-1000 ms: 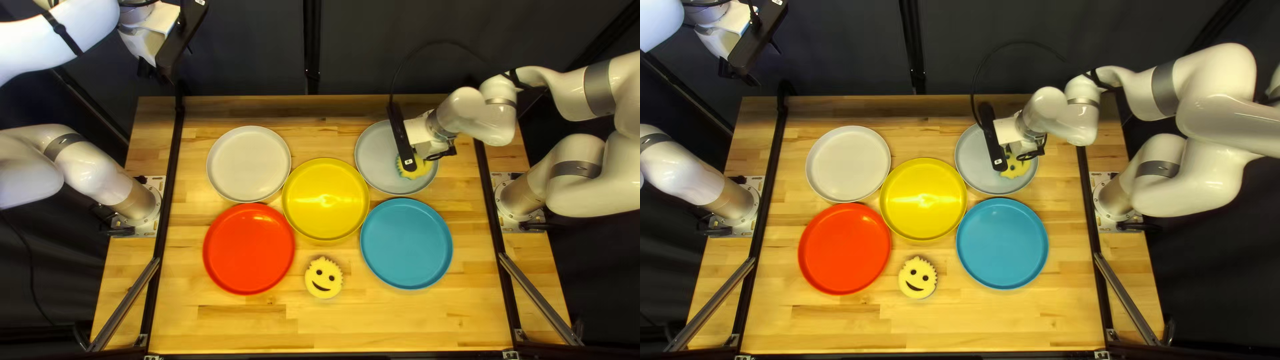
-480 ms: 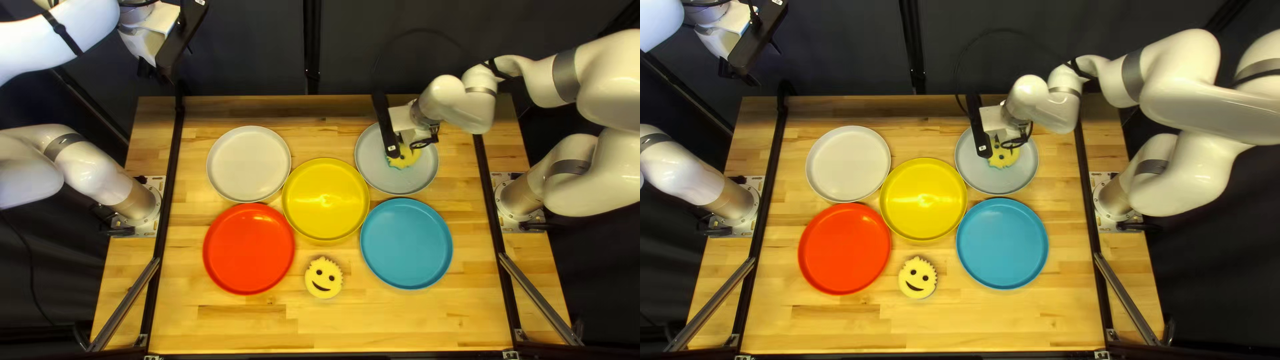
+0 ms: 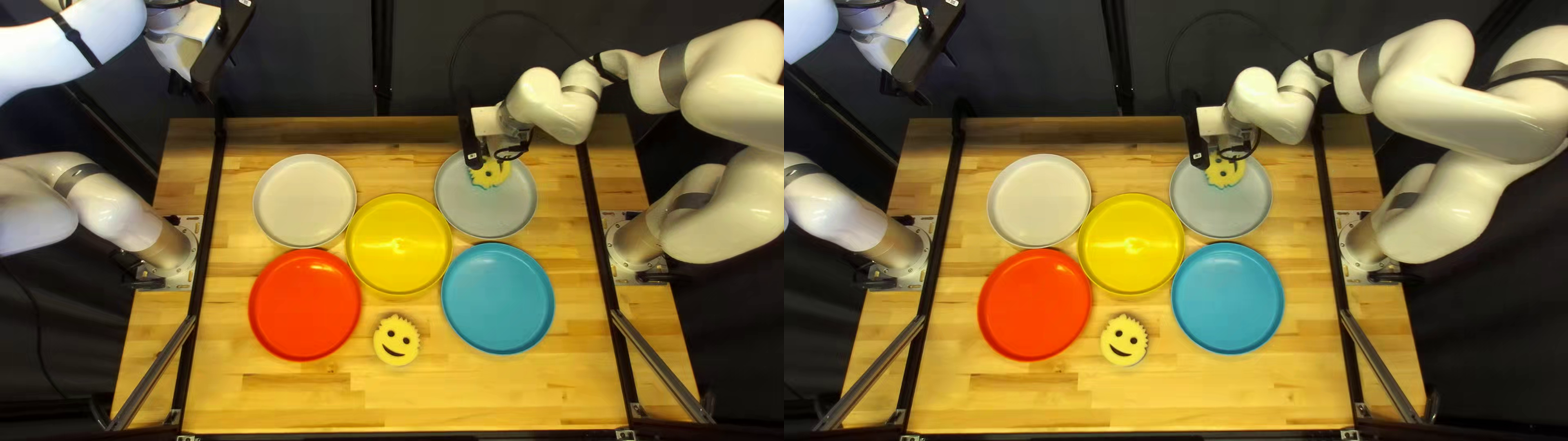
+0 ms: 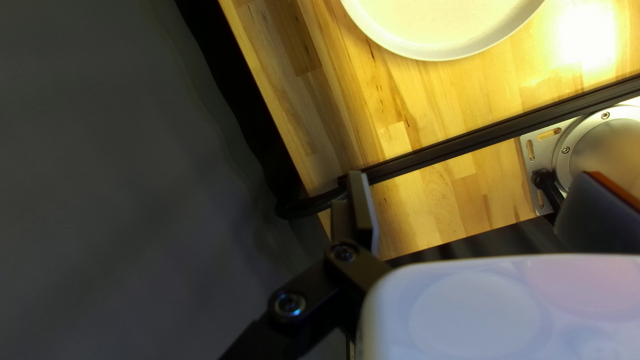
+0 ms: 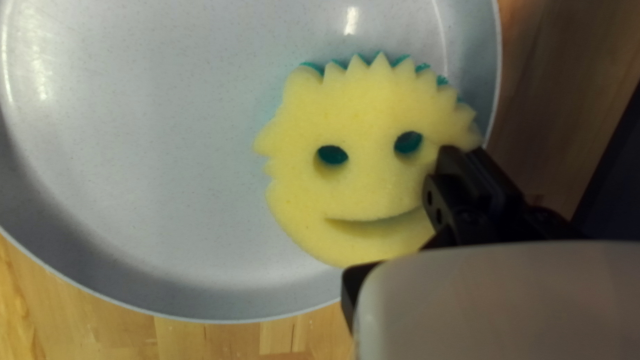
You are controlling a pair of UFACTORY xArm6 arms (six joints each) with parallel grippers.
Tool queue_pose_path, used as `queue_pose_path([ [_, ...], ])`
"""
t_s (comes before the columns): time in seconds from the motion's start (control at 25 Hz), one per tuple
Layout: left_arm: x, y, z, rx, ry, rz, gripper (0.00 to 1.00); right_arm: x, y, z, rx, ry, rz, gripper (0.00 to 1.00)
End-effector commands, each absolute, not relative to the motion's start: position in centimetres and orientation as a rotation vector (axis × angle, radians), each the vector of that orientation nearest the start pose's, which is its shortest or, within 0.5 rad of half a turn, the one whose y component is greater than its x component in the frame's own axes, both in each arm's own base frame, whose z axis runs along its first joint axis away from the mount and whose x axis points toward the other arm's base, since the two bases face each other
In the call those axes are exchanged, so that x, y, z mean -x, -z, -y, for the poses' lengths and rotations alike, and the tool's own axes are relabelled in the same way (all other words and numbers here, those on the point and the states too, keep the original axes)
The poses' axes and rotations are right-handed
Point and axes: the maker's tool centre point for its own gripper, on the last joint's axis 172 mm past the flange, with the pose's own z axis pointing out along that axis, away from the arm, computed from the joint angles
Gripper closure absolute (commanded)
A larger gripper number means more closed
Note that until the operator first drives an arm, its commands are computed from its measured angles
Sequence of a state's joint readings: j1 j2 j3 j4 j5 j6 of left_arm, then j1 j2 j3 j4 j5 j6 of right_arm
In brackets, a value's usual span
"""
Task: Pick up sponge and scrub the plate
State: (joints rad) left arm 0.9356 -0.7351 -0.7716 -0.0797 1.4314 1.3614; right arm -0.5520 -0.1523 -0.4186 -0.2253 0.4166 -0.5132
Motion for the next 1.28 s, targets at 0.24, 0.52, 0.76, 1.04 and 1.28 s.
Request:
queue_pose_path([
  [0.24, -18.9, -30.8, -22.3, 3.034, 0.16, -0.643, 0.0, -29.3, -5.8, 16.9, 3.283, 0.16, 0.378, 1.0],
  [0.52, -18.9, -30.8, -22.3, 3.034, 0.16, -0.643, 0.0, -28.5, -5.6, 15.2, 3.27, 0.177, 0.448, 1.0],
  [0.76, -18.9, -30.8, -22.3, 3.034, 0.16, -0.643, 0.0, -30.9, -5.5, 17.6, 3.255, 0.161, 0.371, 1.0],
  [1.04, -18.9, -30.8, -22.3, 3.034, 0.16, -0.643, 0.0, -33.7, -5.5, 20.5, 3.204, 0.126, 0.155, 1.0],
  [1.28, -18.9, -30.8, -22.3, 3.034, 0.16, -0.643, 0.0, -34.8, -5.9, 21.1, 3.187, 0.119, 0.051, 1.0],
])
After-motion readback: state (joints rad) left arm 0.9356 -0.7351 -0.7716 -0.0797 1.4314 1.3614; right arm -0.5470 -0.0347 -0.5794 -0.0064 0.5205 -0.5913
